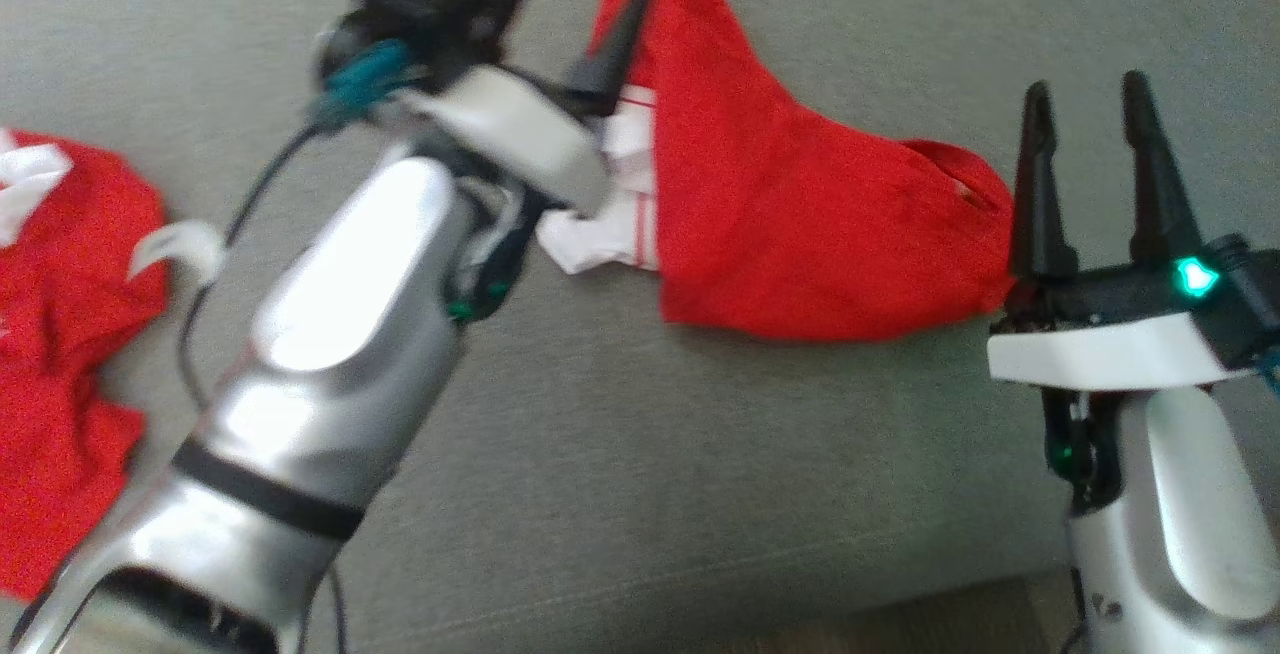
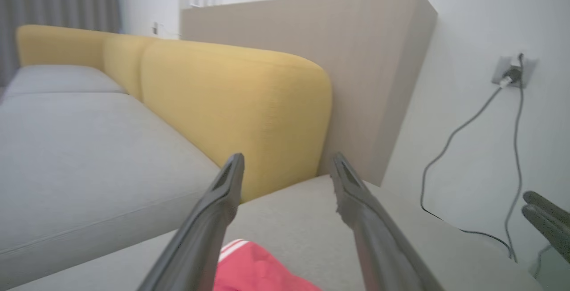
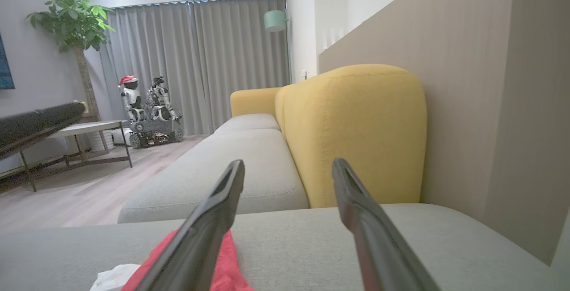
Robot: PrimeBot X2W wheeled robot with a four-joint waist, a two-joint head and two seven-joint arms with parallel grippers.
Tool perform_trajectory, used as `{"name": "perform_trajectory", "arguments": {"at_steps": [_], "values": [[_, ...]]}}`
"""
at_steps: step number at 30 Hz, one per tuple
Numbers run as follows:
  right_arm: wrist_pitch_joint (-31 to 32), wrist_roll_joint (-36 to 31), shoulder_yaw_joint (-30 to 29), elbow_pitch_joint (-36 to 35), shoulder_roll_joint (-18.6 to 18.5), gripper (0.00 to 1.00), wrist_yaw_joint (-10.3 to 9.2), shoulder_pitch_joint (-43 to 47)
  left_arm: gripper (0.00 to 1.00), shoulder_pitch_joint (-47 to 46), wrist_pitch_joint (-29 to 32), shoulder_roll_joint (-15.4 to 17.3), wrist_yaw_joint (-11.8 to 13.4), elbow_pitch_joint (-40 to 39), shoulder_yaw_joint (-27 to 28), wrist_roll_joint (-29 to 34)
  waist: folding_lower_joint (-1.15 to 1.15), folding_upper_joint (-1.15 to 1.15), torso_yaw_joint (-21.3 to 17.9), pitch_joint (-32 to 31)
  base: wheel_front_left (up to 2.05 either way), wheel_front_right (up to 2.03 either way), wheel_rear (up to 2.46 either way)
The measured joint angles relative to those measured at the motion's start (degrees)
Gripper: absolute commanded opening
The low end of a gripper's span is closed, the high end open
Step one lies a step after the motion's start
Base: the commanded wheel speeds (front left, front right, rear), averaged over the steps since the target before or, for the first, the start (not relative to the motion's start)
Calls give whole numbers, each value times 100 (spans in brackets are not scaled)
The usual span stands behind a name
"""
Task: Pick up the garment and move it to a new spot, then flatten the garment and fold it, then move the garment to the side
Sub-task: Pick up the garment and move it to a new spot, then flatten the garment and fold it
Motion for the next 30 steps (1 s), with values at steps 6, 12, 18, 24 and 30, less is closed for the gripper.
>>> {"name": "perform_trajectory", "arguments": {"at_steps": [6,12,18,24,30], "values": [[0,-348,91,186,0,100,0,340,100,1393,-40,433,23,-443,748,298,0,0,667,-271,0,0,0],[0,-465,45,370,2,100,0,606,100,2865,-40,480,-49,-839,1443,539,0,0,1282,-568,0,0,0],[0,-469,3,483,2,100,0,722,100,3845,-40,140,-179,-1226,2184,859,0,0,1623,-834,0,0,0],[114,-780,14,546,2,100,0,661,100,4025,-40,-164,-443,-1377,2514,1160,0,0,1837,-756,0,0,0],[820,-1225,70,840,-5,100,0,-120,100,3904,-40,-280,-591,-1373,2526,1310,0,0,2028,-482,0,0,0]]}}
